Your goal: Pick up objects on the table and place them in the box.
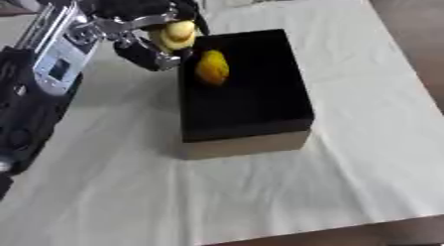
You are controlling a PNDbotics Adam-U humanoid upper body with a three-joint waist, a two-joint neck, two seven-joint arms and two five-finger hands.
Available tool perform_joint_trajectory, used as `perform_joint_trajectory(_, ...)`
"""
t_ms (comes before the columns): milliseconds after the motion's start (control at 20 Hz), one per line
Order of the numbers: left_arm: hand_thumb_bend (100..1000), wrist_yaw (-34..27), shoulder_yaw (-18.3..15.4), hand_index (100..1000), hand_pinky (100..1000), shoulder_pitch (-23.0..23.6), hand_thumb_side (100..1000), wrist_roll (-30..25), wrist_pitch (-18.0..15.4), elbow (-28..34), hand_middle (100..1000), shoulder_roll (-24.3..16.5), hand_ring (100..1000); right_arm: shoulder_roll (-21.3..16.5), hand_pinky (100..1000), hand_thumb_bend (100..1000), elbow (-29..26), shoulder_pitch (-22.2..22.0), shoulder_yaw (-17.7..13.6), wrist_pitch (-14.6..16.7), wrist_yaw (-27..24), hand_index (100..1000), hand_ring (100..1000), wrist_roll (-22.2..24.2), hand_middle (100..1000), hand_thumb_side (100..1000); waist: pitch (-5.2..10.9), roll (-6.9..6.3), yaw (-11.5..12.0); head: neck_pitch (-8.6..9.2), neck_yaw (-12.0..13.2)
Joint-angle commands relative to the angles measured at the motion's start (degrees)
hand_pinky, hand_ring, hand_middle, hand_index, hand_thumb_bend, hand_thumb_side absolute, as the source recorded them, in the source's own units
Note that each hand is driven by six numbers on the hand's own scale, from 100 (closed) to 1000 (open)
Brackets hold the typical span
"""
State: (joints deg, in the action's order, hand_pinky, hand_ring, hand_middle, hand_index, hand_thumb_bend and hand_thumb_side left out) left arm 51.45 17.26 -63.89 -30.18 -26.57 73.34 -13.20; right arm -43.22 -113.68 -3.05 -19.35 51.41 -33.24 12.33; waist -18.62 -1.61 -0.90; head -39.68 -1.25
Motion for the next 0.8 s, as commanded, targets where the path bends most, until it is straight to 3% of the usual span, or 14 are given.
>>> perform_joint_trajectory(50,100,-1.8,0.4,795,748,-0.8,153,-0.5,-0.3,1.3,599,0.5,664,-2.0,948,100,-0.9,0.3,-0.3,0.4,1.1,864,927,-0.1,560,214,1.26,0.31,-0.2,0.67,0.1)
perform_joint_trajectory(450,100,-3.0,0.6,796,757,-0.2,194,-1.2,0.4,0.6,610,2.3,673,-1.4,949,100,-0.9,0.2,-0.2,0.1,1.9,864,929,-0.3,558,231,1.0,0.37,-0.7,0.59,0.4)
perform_joint_trajectory(550,100,-2.9,0.4,782,768,0.0,263,-1.0,0.9,0.2,627,2.8,691,-1.3,948,100,-0.9,0.1,-0.3,0.3,2.1,863,929,-0.3,558,226,0.95,0.41,-0.9,0.66,0.6)
perform_joint_trajectory(700,100,-3.0,0.4,801,829,0.3,462,-0.6,1.3,-0.6,733,3.6,775,-1.2,948,100,-0.9,-0.3,-0.6,0.5,2.5,863,929,-0.6,557,226,0.85,0.48,-1.3,0.76,0.8)
perform_joint_trajectory(750,100,-3.2,0.5,827,858,0.5,541,-0.6,1.1,-0.8,763,3.7,805,-1.2,948,100,-0.9,-0.5,-0.7,0.5,2.7,863,929,-0.7,556,227,0.82,0.47,-1.4,0.74,0.8)
perform_joint_trajectory(800,100,-3.2,0.6,927,903,0.5,652,-0.7,0.8,-0.9,811,3.7,852,-1.1,949,100,-0.9,-0.6,-0.7,0.5,2.8,863,929,-0.9,556,230,0.8,0.45,-1.4,0.73,0.8)
